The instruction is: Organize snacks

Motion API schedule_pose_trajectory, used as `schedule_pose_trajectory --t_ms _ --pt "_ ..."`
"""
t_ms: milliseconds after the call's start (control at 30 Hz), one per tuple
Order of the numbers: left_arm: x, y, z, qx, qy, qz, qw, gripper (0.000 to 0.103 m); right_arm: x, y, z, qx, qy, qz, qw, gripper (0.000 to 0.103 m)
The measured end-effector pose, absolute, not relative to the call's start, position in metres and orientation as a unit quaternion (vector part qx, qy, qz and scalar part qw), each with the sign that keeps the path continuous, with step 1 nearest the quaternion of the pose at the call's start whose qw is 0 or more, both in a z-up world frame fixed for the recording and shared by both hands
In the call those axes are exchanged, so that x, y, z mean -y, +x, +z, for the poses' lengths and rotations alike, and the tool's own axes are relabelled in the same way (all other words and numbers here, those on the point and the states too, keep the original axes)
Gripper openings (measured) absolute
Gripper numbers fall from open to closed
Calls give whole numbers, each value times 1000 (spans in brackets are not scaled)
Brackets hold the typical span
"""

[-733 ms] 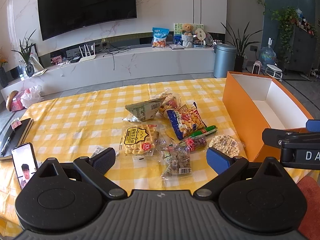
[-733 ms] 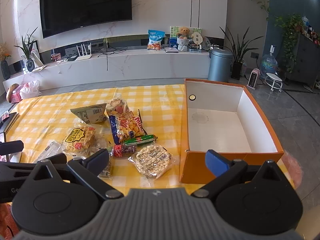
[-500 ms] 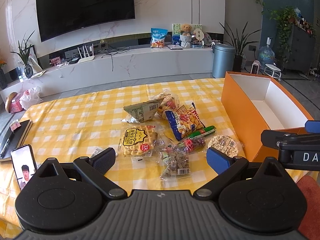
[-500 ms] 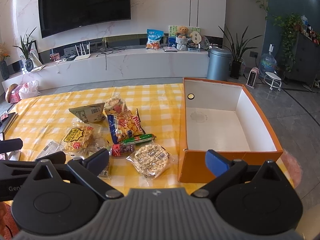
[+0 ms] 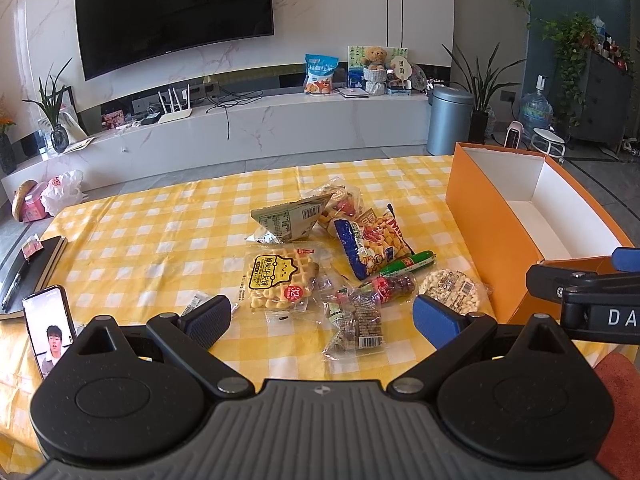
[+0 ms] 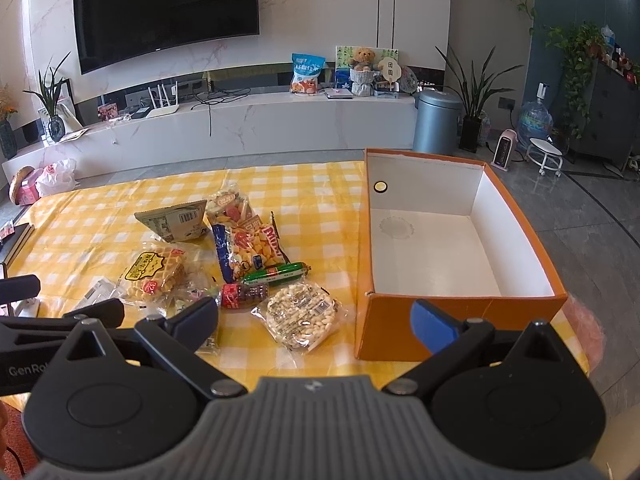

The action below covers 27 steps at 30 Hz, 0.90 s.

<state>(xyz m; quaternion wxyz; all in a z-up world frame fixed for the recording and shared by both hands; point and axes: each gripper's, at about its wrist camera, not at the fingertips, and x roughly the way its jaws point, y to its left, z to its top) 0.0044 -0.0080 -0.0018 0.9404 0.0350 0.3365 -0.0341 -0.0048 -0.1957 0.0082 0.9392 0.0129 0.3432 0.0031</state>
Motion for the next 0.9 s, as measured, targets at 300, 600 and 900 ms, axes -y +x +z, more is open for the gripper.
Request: schedule_pose_trajectory --t_ms 300,600,900 --pt "8 4 -2 -338 35 -34 940 103 196 -4 7 -346 14 2 938 100" --pt "-3 4 -8 -344 16 -37 938 103 196 -2 2 -348 20 22 937 100" --pt "-35 8 -33 -364 -69 -60 927 85 194 -11 -22 -289 28 75 954 99"
